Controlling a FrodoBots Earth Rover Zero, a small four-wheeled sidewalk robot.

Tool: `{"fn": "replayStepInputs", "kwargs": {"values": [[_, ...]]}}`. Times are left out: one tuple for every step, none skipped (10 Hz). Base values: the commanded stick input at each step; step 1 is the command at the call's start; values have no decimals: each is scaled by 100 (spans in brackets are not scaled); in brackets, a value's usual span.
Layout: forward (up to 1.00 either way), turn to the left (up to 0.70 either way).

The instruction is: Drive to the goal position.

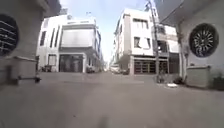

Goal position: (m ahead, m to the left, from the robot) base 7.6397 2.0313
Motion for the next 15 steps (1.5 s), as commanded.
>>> {"fn": "replayStepInputs", "kwargs": {"values": [[85,-34],[85,-34],[85,-34],[85,0],[85,0],[85,0],[85,0],[85,0],[85,0],[85,0],[85,0],[85,-1],[85,-25],[85,-34],[85,-34]]}}
